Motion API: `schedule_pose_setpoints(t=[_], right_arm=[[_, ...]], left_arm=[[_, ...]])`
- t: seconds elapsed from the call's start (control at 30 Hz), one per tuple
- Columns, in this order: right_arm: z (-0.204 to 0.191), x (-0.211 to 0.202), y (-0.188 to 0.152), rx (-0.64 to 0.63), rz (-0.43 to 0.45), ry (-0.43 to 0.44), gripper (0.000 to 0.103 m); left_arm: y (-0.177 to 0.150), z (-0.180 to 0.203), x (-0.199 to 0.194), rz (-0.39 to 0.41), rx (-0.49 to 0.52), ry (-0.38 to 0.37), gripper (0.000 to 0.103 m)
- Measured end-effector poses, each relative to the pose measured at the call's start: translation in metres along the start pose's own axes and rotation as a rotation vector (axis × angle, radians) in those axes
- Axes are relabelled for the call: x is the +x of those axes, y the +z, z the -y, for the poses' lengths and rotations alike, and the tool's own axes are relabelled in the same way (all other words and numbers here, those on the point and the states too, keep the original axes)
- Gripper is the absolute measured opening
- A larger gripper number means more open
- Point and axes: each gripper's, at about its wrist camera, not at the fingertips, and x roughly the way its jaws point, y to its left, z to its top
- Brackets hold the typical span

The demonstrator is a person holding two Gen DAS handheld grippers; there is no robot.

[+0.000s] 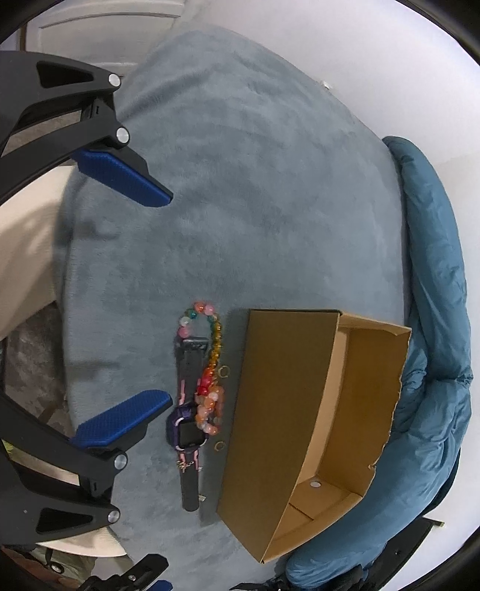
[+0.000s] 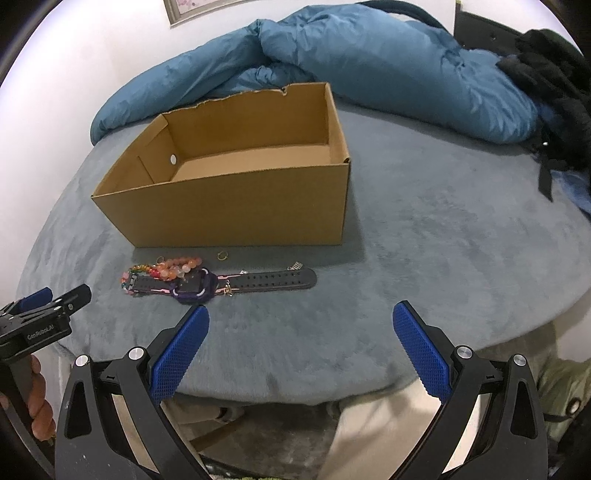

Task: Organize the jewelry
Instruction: 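Lower the right gripper onto the black watch strap and close it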

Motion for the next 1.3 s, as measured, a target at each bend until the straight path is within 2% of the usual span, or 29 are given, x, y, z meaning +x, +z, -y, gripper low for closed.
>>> schedule_pose_setpoints(t=[0.13, 0.23, 0.37, 0.43, 0.57, 0.8, 0.9, 0.97, 1.07, 1.17, 1.3], right_arm=[[-0.001, 0.019, 0.001, -0.007, -0.007, 0.026, 0.096], [-0.001, 0.032, 0.001, -0.006, -0.007, 0.052, 0.096], [0.0, 0.042, 0.004, -0.006, 0.002, 0.079, 0.092], [0.002, 0.047, 0.005, 0.0, 0.004, 0.097, 0.087], [0.005, 0.058, 0.005, 0.007, 0.006, 0.118, 0.078], [0.013, 0.072, 0.007, 0.034, -0.005, 0.124, 0.06], [0.018, 0.079, 0.008, 0.051, -0.009, 0.132, 0.054], [0.021, 0.083, 0.008, 0.06, -0.013, 0.139, 0.05], [0.025, 0.088, 0.007, 0.074, -0.023, 0.151, 0.046], [0.027, 0.092, 0.005, 0.081, -0.033, 0.165, 0.042], [0.027, 0.097, 0.007, 0.093, -0.04, 0.178, 0.037]], left_arm=[[0.001, 0.004, 0.014, 0.043, 0.05, -0.011, 0.097], [0.0, 0.008, 0.02, 0.087, 0.117, -0.078, 0.097], [-0.005, 0.006, 0.02, 0.19, 0.127, -0.226, 0.097], [-0.004, 0.007, 0.024, 0.184, 0.121, -0.303, 0.097], [0.0, 0.011, 0.036, 0.144, 0.117, -0.347, 0.097], [0.001, 0.027, 0.042, 0.181, 0.171, -0.343, 0.097], [0.002, 0.029, 0.046, 0.166, 0.185, -0.344, 0.084], [0.004, 0.03, 0.051, 0.136, 0.188, -0.34, 0.07], [0.003, 0.028, 0.061, 0.09, 0.183, -0.339, 0.056], [0.003, 0.026, 0.068, 0.056, 0.176, -0.328, 0.046], [0.008, 0.022, 0.076, 0.018, 0.161, -0.312, 0.04]])
